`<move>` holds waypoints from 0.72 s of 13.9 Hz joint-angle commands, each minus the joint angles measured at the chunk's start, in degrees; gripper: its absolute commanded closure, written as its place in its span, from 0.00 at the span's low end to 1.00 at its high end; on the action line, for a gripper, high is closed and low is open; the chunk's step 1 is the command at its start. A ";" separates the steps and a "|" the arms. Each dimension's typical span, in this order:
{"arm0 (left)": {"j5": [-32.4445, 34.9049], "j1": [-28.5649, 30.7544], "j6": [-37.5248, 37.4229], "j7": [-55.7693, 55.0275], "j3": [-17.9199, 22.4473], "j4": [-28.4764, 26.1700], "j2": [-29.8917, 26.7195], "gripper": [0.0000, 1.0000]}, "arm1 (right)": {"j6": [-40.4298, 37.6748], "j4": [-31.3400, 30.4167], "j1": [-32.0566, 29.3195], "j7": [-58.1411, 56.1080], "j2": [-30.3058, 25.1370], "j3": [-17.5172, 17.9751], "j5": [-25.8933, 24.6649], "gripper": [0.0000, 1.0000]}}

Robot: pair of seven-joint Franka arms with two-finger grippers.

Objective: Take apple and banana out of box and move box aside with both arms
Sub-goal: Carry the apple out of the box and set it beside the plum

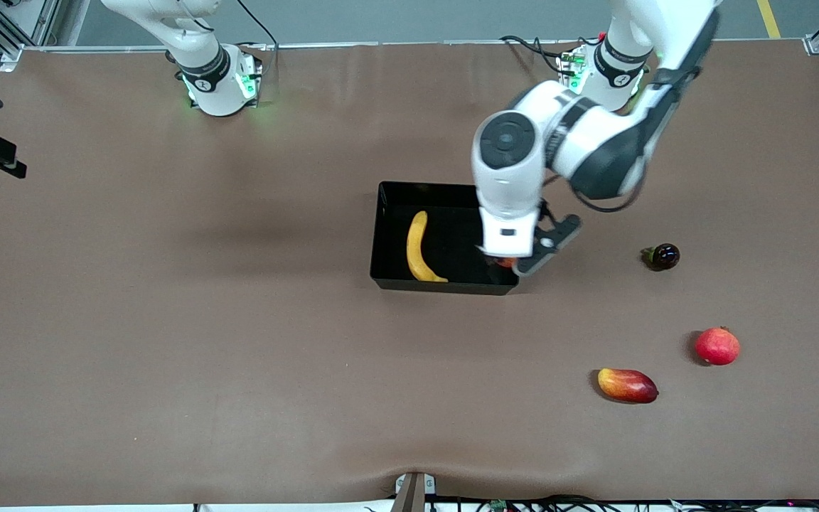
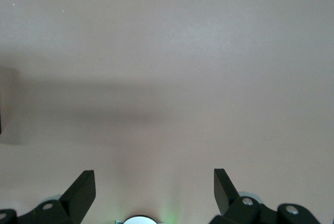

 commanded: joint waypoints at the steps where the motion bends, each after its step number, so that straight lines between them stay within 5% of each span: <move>1: -1.11 5.29 -3.36 10.16 -0.21 -0.40 -1.55 1.00 | -0.77 1.43 -0.09 -0.60 0.82 0.50 0.22 0.00; 6: -0.33 15.49 -3.73 21.80 -0.12 -2.59 0.98 1.00 | -0.86 1.43 0.09 -0.52 0.82 0.59 0.22 0.00; 10: 3.54 19.19 3.89 21.80 0.14 -6.46 5.55 1.00 | -0.94 1.34 0.18 -0.52 0.82 0.59 0.22 0.00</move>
